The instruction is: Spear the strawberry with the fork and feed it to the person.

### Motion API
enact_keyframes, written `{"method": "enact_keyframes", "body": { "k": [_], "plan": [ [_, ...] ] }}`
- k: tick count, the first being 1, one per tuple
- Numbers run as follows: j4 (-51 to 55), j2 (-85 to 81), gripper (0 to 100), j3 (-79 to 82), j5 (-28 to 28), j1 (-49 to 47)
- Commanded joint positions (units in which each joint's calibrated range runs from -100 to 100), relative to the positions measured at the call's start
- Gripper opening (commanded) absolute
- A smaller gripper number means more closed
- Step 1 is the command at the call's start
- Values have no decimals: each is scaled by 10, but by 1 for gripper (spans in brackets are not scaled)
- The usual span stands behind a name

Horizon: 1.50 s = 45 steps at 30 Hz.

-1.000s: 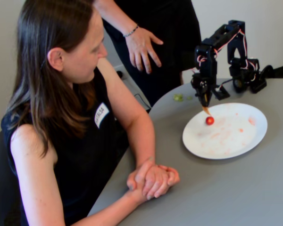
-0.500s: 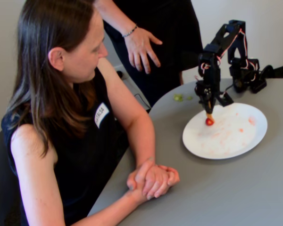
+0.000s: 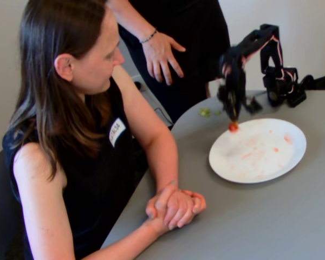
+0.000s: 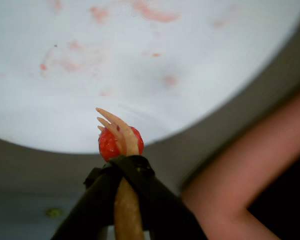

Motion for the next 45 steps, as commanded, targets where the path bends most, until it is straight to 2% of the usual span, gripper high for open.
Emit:
{"method": "enact_keyframes", "body": {
  "k": [1,4,8,10,14,19,20,27,30,36,37,42,45],
  "plan": [
    [69,-135,1,-67,-3,2],
    [92,-285,1,-67,-2,2],
    [58,-456,1,-71,-2,2],
    [-6,-554,1,-71,-2,2],
    [-133,-598,1,-65,-2,4],
    [-288,-499,1,-70,-8,8],
    [-355,-402,1,-111,-8,8],
    [-365,-152,1,-369,-68,10],
    [-365,8,1,-523,-134,87],
    [-366,142,1,-646,-135,104],
    [-378,196,1,-699,-133,104],
    [-418,283,1,-755,-132,105],
    [-477,341,1,-770,-135,121]
  ]
}}
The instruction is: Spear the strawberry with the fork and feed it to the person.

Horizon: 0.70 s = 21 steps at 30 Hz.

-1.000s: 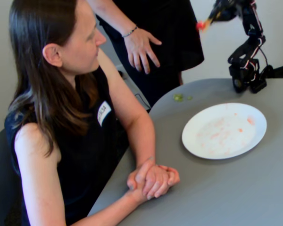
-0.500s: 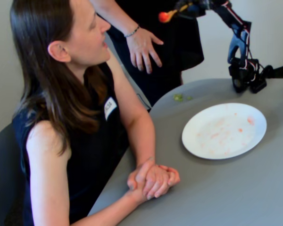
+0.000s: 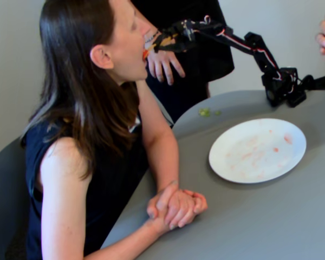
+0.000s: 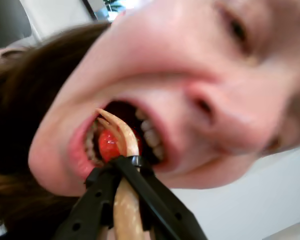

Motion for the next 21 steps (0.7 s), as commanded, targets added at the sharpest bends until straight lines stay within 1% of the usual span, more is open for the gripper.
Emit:
{"method": "enact_keyframes", "body": {
  "k": [1,7,12,19,21],
  "plan": [
    [-40,20,1,-21,1,10],
    [-51,36,1,-22,-2,19],
    [-15,-36,1,-22,-2,12],
    [83,-178,1,-22,-2,12],
    [155,-258,1,-22,-2,13]
  ]
}}
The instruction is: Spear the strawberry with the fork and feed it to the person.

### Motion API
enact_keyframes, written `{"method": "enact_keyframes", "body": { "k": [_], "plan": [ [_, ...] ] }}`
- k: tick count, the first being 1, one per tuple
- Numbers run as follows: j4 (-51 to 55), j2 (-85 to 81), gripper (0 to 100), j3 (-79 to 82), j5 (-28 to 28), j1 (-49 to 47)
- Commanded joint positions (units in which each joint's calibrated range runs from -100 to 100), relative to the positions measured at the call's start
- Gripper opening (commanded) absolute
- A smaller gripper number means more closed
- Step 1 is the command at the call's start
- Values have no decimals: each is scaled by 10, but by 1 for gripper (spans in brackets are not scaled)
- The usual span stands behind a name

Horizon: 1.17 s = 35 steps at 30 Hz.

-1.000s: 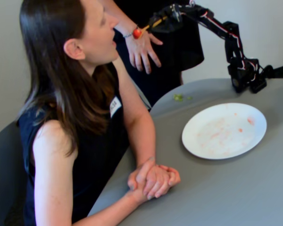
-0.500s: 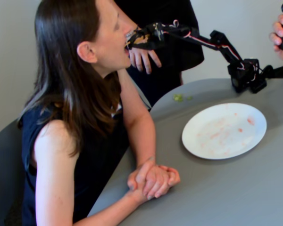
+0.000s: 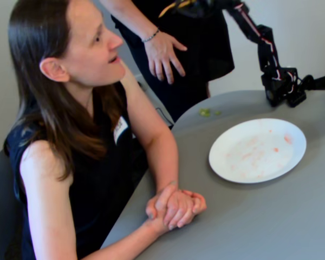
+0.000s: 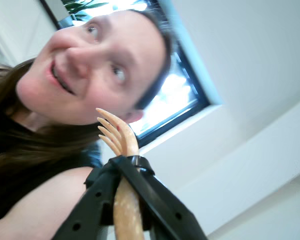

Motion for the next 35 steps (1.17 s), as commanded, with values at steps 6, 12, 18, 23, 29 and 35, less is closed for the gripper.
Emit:
{"method": "enact_keyframes", "body": {
  "k": [6,12,18,23,29,35],
  "plan": [
    [368,-256,1,-4,3,-61],
    [477,-365,1,-2,28,-208],
    [535,-475,1,5,49,-371],
    [535,-664,1,169,53,-443],
    [474,-941,1,629,53,-446],
    [370,-946,1,891,53,-443]
  ]
}}
